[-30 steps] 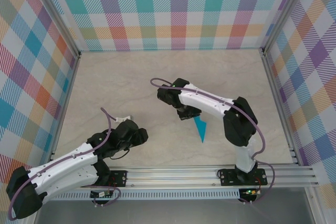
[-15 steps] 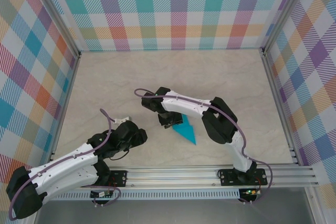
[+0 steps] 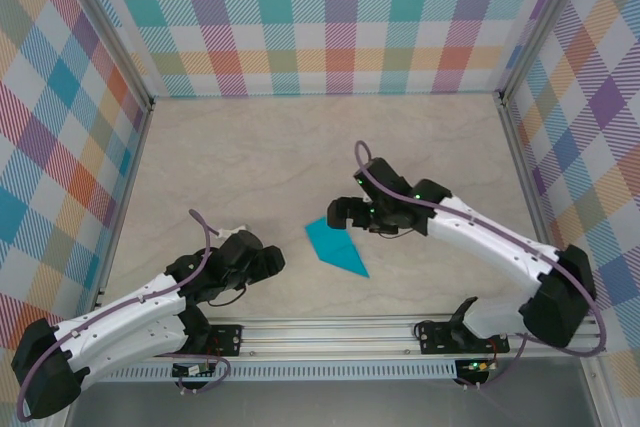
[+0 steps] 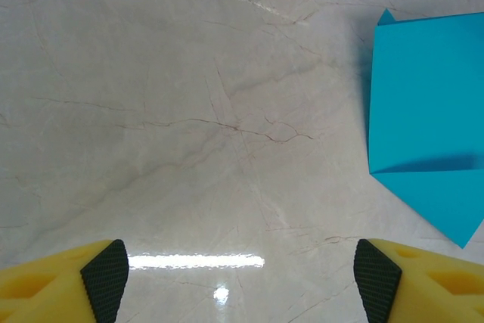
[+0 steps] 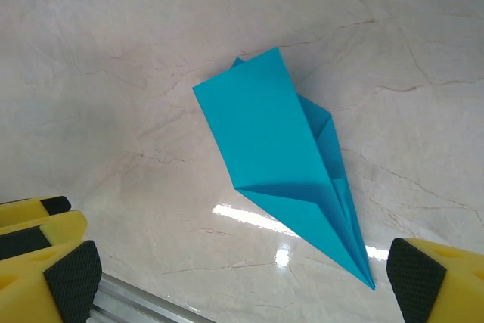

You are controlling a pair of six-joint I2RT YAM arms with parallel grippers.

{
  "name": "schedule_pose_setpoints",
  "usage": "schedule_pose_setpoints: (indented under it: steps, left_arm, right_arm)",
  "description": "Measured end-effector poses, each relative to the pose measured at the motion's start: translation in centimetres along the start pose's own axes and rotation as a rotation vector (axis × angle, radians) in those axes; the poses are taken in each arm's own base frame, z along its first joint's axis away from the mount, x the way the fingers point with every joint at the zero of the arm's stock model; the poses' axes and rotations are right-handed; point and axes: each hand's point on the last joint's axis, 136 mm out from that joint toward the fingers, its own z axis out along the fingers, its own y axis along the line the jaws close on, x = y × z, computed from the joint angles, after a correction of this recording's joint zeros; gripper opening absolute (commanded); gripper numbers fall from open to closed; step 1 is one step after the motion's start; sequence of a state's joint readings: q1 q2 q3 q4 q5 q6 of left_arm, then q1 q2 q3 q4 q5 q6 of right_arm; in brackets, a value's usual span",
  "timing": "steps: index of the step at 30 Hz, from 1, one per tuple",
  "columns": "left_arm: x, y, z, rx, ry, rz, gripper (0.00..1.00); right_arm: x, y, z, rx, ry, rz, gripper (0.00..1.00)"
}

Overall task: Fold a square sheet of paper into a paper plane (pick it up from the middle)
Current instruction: Rotate the paper at the bottom-center of the table.

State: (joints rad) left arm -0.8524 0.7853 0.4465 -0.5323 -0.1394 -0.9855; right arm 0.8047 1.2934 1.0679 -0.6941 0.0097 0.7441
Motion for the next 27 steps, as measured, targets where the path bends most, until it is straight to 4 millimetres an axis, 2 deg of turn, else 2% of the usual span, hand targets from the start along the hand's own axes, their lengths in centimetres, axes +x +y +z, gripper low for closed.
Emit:
schedule_pose_setpoints:
  steps: [1, 3, 12, 16, 21, 23, 27]
  left_arm:
    - [-0.1, -0.2, 0.0, 0.006, -0.003, -0.001, 0.87]
    - [-0.2, -0.4, 0.0, 0.010, -0.006, -0.006, 1.00]
    - [-1.2, -1.5, 0.1, 0.043, -0.049, -0.023, 1.00]
    - [-1.9, -2.4, -0.2, 0.072, -0.074, -0.029, 1.00]
    - [-2.9, -4.3, -0.6, 0.099, -0.090, -0.028, 1.00]
    - [-3.1, -4.7, -0.6, 0.109, -0.095, -0.024, 1.00]
    - [-3.2, -4.8, -0.6, 0.111, -0.098, -0.016, 1.00]
  right_arm:
    - [0.3, -0.7, -0.1, -0.008, -0.002, 0.016, 1.00]
    - [1.2, -2.0, -0.2, -0.009, 0.007, 0.039, 1.00]
    - [3.8, -4.5, 0.6, -0.003, 0.033, 0.040, 1.00]
    - [4.5, -5.3, -0.1, -0.030, -0.015, 0.027, 1.00]
    - [4.4, -4.6, -2.0, -0.092, -0.065, -0.036, 1.00]
    - [4.7, -4.3, -1.9, -0.107, -0.046, -0.060, 0.99]
    - [5.7, -4.2, -0.3, -0.111, 0.044, -0.093, 0.94]
